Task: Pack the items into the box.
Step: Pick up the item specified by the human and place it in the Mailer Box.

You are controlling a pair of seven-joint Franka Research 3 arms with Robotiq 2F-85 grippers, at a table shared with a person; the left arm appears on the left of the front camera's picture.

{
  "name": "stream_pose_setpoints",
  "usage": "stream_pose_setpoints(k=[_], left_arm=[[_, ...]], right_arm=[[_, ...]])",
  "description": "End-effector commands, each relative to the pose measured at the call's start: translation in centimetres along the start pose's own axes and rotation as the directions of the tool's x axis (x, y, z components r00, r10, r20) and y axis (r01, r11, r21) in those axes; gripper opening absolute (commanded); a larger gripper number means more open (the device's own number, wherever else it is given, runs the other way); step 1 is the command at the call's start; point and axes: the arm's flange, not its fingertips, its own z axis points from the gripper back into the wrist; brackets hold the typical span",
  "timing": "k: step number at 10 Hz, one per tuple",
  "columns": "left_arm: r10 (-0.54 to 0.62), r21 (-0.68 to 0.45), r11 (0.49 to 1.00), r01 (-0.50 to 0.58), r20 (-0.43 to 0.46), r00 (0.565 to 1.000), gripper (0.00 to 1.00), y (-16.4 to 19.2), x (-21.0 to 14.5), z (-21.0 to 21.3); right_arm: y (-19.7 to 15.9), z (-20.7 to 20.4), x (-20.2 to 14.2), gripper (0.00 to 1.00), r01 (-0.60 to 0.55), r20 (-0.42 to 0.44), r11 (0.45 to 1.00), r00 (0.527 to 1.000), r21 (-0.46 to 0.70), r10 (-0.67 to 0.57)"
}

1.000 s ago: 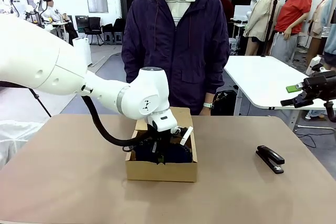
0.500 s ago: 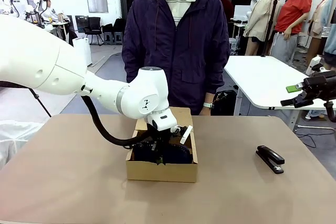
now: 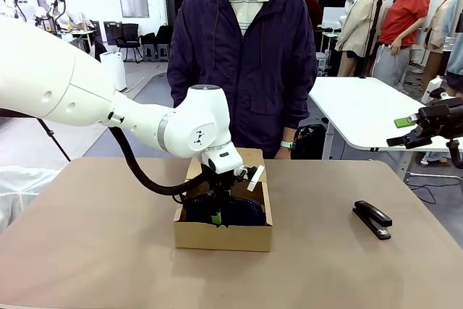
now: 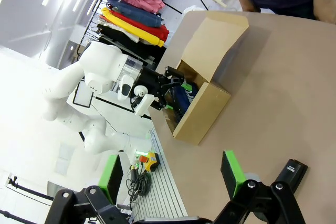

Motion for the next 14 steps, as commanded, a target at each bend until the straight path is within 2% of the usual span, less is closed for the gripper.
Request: stream_pose_setpoints(k=[1,3,5,6,8,9,10,11,12,13,14], left_arm=[[0.014,0.023,1.0,-0.014,-0.005,1.0,1.0,-0.8,-0.3,0.2],[0.026,0.042,0.999,-0.026,0.001,1.0,1.0,-0.9,-0.7,0.9],[0.051,0.078,0.996,-0.051,0.002,0.999,1.0,-1.6,-0.8,3.9],[0.104,0.086,0.991,-0.102,-0.018,0.994,1.0,-2.1,-1.1,7.1],[0.269,0.043,0.962,-0.27,0.017,0.963,1.0,-3.1,-4.1,15.9],[0.436,0.125,0.889,-0.439,0.057,0.898,1.0,-3.3,-6.0,19.6],[0.551,0.11,0.815,-0.569,0.155,0.82,1.0,-4.0,-8.0,22.5],[0.678,0.054,0.709,-0.704,0.226,0.7,1.0,-5.4,-10.8,25.0],[0.758,-0.013,0.61,-0.792,0.301,0.579,1.0,-8.1,-14.4,27.2],[0.84,-0.149,0.481,-0.864,0.36,0.406,1.0,-11.8,-18.7,29.0],[0.854,-0.238,0.411,-0.88,0.439,0.28,1.0,-15.8,-22.8,30.1]], right_arm=[[0.5,-0.1,0.3,1.0,0.012,-0.006,1.0,1.0,-0.015,-0.012],[0.5,-0.1,0.3,1.0,0.012,-0.006,1.0,1.0,-0.015,-0.012],[0.5,-0.1,0.3,1.0,0.012,-0.006,1.0,1.0,-0.015,-0.012],[0.5,-0.1,0.3,1.0,0.012,-0.006,1.0,1.0,-0.015,-0.012],[0.5,-0.1,0.3,1.0,0.012,-0.006,1.0,1.0,-0.015,-0.012],[0.5,-0.1,0.3,1.0,0.012,-0.006,1.0,1.0,-0.015,-0.012],[0.5,-0.1,0.3,1.0,0.012,-0.006,1.0,1.0,-0.015,-0.012],[0.5,-0.1,0.3,1.0,0.012,-0.006,1.0,1.0,-0.015,-0.012],[0.5,-0.1,0.3,1.0,0.012,-0.006,1.0,1.0,-0.015,-0.012],[0.5,-0.1,0.3,1.0,0.012,-0.006,1.0,1.0,-0.015,-0.012],[0.5,-0.1,0.3,1.0,0.012,-0.006,1.0,1.0,-0.015,-0.012]])
